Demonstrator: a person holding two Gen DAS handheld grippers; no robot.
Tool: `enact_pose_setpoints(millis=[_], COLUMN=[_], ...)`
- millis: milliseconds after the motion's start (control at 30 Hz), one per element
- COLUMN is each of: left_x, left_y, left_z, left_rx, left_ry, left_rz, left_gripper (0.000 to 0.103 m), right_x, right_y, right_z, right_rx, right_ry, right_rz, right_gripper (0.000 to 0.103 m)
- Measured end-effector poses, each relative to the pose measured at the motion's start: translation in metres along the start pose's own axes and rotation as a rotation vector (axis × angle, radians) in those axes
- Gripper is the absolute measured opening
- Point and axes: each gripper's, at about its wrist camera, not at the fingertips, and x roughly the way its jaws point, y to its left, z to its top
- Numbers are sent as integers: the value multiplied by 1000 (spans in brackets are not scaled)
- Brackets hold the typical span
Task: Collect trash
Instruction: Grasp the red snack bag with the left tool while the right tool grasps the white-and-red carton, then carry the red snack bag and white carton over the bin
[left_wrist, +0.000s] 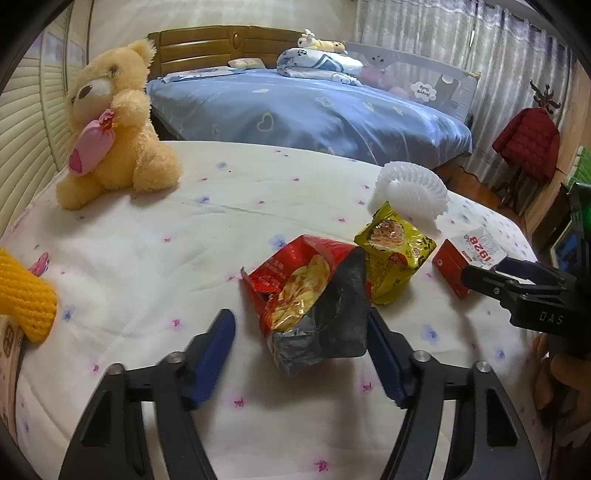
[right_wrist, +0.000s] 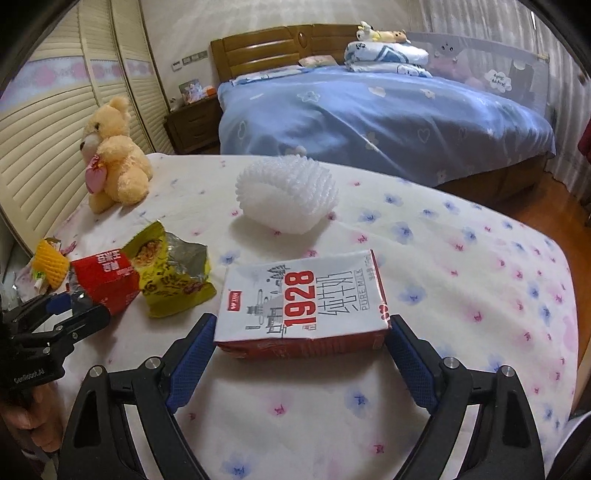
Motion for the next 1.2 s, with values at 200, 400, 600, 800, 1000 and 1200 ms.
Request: enact_pose_setpoints(millis=[200,400,600,800,1000,1200], left_x=[2,-10,-34,-53,-68,-74], left_y=[-3,-8,-23,-46,-75,-102], left_z=[0,-5,-20,-38,-47,-54], left_rx=[20,37,63,109,165,216], left_ry=[3,-15,-29,-17,-15,-11], left_rz=[-31,-50,-89,-151,-218,-258], left_gripper=[25,20,18,17,17,17], right_x=[-12,-38,-70,-97,-122,-144], right_y=[1,-5,-12,-22,-30,-45], right_z=[-5,-23,-48,-75,-99,-123], right_rx=[4,69,135,194,231,280], right_ry=[-29,-55,-91,-114,-135,-148], right_rz=[-3,9,12,-11,-42,-75], right_gripper=[90,90,90,90,90,90])
